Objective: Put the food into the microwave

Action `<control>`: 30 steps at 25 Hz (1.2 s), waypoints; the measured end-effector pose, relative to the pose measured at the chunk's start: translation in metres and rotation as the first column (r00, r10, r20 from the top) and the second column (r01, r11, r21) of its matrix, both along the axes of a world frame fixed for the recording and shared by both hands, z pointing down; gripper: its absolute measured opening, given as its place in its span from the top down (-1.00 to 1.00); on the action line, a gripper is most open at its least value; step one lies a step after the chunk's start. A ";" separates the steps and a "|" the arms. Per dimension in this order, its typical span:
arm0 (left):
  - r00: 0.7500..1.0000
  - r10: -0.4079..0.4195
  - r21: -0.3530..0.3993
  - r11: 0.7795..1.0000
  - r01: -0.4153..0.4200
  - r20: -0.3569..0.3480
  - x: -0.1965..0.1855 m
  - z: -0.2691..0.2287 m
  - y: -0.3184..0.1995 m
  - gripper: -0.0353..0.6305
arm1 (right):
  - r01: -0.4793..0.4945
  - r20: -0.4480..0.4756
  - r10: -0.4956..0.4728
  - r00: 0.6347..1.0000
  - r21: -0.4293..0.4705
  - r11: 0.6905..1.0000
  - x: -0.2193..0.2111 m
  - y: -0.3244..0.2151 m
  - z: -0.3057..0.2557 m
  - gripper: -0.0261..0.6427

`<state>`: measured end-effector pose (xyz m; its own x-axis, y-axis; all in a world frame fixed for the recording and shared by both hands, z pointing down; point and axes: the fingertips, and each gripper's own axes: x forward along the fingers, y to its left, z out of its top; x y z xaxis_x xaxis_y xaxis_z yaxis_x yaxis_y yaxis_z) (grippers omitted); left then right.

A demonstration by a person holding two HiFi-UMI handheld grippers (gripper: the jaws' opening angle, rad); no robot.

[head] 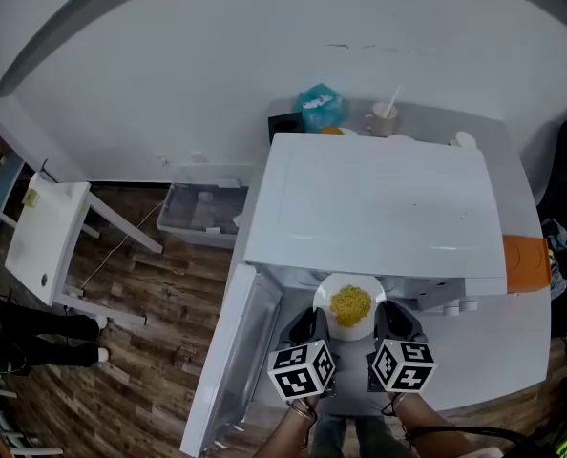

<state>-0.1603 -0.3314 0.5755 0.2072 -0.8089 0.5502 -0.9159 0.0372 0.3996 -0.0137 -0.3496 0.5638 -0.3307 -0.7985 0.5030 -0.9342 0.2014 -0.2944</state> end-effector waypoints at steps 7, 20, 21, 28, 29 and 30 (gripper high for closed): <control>1.000 0.002 0.046 0.999 -0.003 0.016 0.000 -0.005 -0.026 0.74 | -0.026 0.014 0.026 1.000 0.026 0.999 0.001 -0.018 -0.002 0.77; 0.998 -0.031 0.141 0.990 0.024 0.052 -0.012 -0.006 -0.060 0.74 | -0.062 0.029 0.060 0.998 0.067 0.996 -0.010 -0.044 -0.003 0.77; 0.998 -0.032 0.150 0.988 0.023 0.055 -0.013 -0.006 -0.062 0.73 | -0.066 0.030 0.064 0.997 0.068 0.995 -0.010 -0.046 -0.003 0.77; 0.996 -0.018 0.187 0.982 0.000 0.091 -0.014 -0.006 -0.077 0.73 | -0.072 0.013 0.071 0.997 0.089 0.993 -0.013 -0.060 -0.002 0.77; 0.995 -0.015 0.190 0.982 -0.004 0.099 -0.014 -0.005 -0.079 0.73 | -0.074 0.012 0.074 0.997 0.089 0.993 -0.013 -0.061 -0.001 0.77; 0.995 -0.013 0.192 0.981 -0.007 0.103 -0.014 -0.004 -0.080 0.73 | -0.077 0.011 0.077 0.997 0.090 0.993 -0.013 -0.062 0.000 0.77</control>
